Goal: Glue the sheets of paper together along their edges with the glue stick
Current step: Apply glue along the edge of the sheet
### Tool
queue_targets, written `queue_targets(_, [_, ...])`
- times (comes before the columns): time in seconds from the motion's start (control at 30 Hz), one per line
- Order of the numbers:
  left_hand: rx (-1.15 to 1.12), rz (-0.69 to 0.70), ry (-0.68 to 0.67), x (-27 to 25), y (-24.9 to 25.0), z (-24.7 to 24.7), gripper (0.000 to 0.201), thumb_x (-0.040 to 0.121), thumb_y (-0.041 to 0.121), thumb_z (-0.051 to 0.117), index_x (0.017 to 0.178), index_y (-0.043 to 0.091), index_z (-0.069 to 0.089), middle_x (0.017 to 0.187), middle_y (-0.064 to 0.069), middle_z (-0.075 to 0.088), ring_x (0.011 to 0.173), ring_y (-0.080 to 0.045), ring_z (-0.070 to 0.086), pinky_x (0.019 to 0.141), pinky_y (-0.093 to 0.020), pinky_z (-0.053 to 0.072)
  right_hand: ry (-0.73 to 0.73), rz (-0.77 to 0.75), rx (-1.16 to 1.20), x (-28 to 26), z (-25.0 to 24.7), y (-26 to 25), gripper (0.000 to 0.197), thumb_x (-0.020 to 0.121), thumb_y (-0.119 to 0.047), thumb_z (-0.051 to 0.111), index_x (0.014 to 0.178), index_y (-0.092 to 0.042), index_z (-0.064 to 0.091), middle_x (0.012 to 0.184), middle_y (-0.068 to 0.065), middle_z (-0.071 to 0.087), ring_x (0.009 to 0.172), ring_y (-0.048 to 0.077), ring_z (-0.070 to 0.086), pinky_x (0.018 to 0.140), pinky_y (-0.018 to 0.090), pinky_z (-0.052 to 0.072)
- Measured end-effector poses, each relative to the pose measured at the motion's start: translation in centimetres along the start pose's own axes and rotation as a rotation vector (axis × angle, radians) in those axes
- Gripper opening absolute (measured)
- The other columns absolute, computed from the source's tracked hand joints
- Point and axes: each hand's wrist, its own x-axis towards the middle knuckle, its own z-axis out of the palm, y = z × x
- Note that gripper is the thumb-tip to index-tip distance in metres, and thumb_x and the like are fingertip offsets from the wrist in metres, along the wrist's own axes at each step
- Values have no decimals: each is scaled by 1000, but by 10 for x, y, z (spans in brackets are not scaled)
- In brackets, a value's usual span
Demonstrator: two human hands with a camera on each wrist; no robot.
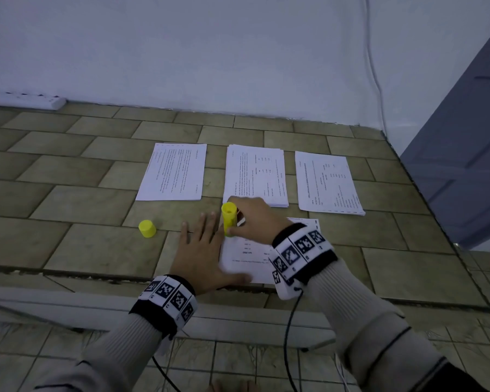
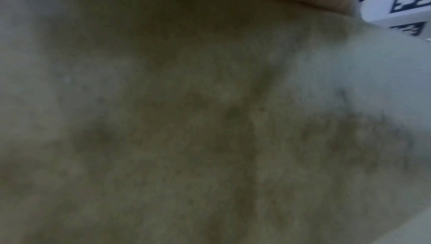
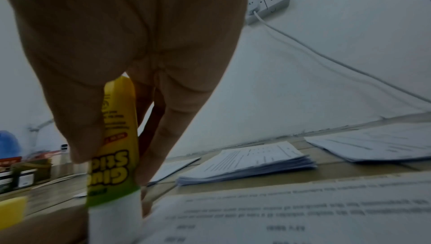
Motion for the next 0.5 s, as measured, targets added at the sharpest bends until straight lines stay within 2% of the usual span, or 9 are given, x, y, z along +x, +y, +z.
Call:
queue_targets(0.13, [25,-4,-14,0,0,-1,146,41,107,5,156,18,-4,162,-7,-18,148,-25,-20,116,-59,-10,20,81,23,20,-12,9,29,79,-13,73,99,-6,55,97,11,65,90,27,61,80,40,51])
queue_targets(0.3, [14,4,-5,-1,-1,-1,144,44,107,6,156,18,0,162,-7,-15,149,-26,-17,116,-59,-9,71,124,73,20,-19,15,25,78,-8,72,98,-5,56,97,14,66,91,29,62,83,44,52])
queue_targets(0.43, [-9,3,11,-1,-1,0,140,47,105,2,156,18,4,163,-7,-12,149,-26,-14,116,-59,-9,74,158,135,-11,-20,16,23,77,-14,75,92,-8,59,94,6,67,86,20,62,77,33,52])
queue_targets(0.5, [-8,-4,16,-1,0,0,136,49,103,-4,156,19,3,163,-6,-11,149,-25,-14,117,-58,-8,60,155,163,-34,-20,19,23,75,-17,77,91,-11,61,93,3,68,86,17,63,76,31,53])
